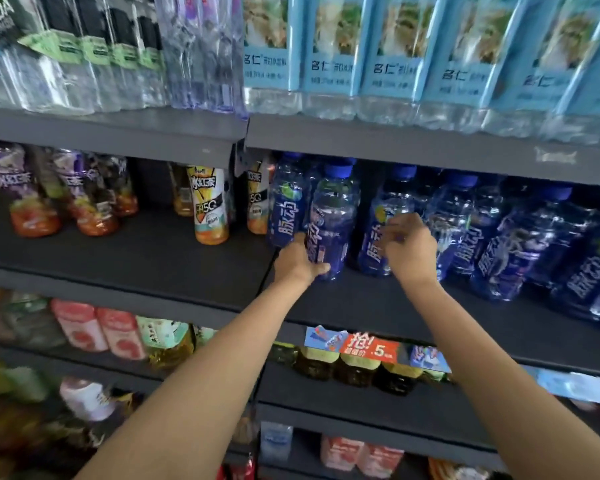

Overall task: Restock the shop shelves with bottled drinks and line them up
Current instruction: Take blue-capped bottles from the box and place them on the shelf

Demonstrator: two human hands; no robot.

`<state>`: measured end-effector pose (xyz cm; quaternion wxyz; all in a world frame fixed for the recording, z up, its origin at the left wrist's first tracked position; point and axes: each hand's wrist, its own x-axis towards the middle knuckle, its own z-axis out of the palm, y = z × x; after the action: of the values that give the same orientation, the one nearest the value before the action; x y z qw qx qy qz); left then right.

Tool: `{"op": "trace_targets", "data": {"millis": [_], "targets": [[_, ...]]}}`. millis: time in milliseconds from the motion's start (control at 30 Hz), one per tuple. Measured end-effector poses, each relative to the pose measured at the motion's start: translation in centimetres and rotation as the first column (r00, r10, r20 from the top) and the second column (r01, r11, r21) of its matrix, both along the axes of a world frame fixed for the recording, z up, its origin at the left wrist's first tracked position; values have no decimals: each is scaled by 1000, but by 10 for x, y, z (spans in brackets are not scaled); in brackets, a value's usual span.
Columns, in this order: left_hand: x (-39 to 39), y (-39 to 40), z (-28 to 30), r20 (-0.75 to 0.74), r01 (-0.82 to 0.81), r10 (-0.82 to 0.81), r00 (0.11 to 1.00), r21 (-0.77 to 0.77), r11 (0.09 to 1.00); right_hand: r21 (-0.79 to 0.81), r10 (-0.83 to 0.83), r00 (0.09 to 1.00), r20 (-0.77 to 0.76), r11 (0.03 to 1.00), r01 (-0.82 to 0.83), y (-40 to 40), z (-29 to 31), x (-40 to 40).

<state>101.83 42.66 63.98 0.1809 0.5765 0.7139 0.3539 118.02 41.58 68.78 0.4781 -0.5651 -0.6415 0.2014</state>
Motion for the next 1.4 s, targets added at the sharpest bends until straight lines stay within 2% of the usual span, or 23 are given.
{"op": "trace_targets", "data": {"millis": [133,267,367,467,600,733,867,1033,1133,1300,1400], "targets": [[-13,-17,4,232,-35,4,973,129,991,190,116,993,38,974,-121,-15,8,-27],[-67,-77,-3,162,-180,128,978,365,913,299,318,941,114,892,-338,-38,6,-94],[-132,-132,-25,167,-306,259,951,392,868,260,485,842,236,803,-536,-62,-4,-162],[-207,-201,-54,181,-482,448,876,276,832,78,664,670,332,688,-721,-93,-20,-243],[-314,-306,-95,137,-689,681,719,16,724,-201,823,370,432,488,-849,-149,-53,-365],[-414,-408,-136,105,-757,812,575,-309,576,-432,881,57,470,286,-855,-211,-97,-486],[-505,-494,-172,75,-767,869,489,-438,469,-598,900,-132,414,160,-785,-267,-149,-594],[-589,-565,-203,-3,-714,877,480,-583,388,-769,910,-240,338,120,-628,-305,-218,-695],[-633,-584,-225,-4,-685,884,468,-634,360,-844,920,-265,288,114,-524,-314,-259,-753],[-716,-588,-280,-18,-647,853,522,-660,382,-866,937,-223,268,133,-481,-321,-346,-854],[-768,-581,-317,-22,-620,837,547,-682,388,-888,964,-137,227,147,-436,-321,-404,-906]]}}
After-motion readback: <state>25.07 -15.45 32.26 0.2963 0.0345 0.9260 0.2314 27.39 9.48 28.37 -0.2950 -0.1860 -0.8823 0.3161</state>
